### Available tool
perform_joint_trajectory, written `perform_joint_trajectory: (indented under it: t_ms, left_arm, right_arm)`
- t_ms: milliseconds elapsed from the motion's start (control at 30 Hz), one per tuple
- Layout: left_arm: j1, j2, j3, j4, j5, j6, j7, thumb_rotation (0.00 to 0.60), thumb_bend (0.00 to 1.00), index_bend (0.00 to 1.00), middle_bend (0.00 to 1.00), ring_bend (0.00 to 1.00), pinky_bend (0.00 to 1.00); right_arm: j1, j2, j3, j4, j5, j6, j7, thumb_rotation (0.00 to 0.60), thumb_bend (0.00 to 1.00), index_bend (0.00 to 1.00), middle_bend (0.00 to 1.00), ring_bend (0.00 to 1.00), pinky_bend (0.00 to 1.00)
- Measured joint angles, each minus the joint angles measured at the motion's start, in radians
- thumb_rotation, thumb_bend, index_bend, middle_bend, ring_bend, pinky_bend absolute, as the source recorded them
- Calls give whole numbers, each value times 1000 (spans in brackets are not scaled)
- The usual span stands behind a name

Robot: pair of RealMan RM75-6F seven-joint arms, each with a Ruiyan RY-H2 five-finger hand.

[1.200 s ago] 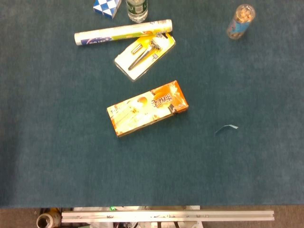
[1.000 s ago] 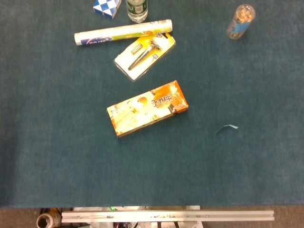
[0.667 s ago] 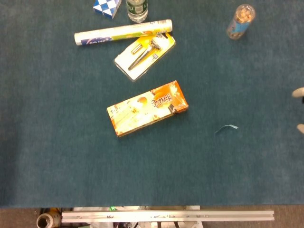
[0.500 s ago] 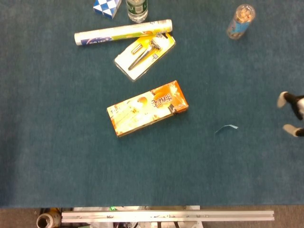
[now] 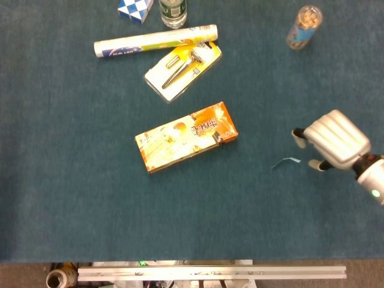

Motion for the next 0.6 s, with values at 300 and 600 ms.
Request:
perform_joint_trajectory:
  t_ms: [300,600]
  left_arm:
    - [-1,-1,-3,6,-8,-8,-6,600,120,11,83,110,54]
    - [-2,-3,-4,10,-12,-13,-10,600,120,11,83,110,54]
  right_arm:
    - [50,-102,-14,70,65,-60,-75,600,161,562,954,1000,1000]
    - [89,-178,-26,127,113,-95,-104,600,192,563,954,1000,1000]
